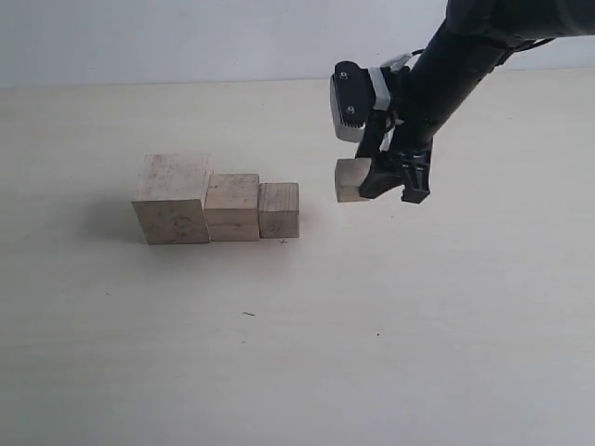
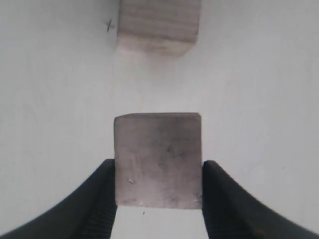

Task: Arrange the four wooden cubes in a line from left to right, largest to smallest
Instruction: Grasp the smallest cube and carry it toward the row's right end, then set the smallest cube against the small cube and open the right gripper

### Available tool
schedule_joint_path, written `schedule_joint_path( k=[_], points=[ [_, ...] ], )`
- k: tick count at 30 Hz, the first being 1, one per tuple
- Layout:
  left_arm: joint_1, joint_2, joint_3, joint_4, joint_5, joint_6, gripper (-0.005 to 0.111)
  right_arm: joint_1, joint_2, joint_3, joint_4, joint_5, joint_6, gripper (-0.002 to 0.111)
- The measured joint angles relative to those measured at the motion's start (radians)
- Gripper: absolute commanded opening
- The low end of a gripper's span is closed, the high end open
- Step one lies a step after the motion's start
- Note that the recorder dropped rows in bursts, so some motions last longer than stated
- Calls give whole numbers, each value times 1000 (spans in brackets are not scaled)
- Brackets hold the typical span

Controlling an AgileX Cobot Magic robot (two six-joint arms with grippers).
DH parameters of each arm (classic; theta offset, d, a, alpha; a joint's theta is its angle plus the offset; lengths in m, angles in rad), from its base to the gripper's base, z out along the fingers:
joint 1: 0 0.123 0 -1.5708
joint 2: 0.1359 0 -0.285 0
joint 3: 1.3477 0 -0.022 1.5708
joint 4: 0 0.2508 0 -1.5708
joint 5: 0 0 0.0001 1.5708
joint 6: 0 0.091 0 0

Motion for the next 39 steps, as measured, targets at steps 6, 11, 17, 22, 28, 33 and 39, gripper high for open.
schedule_joint_path(
  k=[6, 11, 17, 22, 28, 33, 39],
  points=[
    [0, 0, 0, 0, 0, 0, 0, 0, 91, -90, 70, 82, -10, 0],
    [0, 0, 0, 0, 0, 0, 0, 4, 154, -101, 95, 99, -10, 0],
    [0, 0, 0, 0, 0, 0, 0, 6, 173, -101, 125, 101, -10, 0],
    [0, 0, 0, 0, 0, 0, 0, 34, 175, -101, 125, 75, -16, 0],
    [0, 0, 0, 0, 0, 0, 0, 61, 175, -101, 74, 19, -5, 0],
    [0, 0, 0, 0, 0, 0, 0, 62, 175, -101, 15, 6, 68, 0],
    [0, 0, 0, 0, 0, 0, 0, 62, 175, -101, 68, 0, 85, 0]
  ],
)
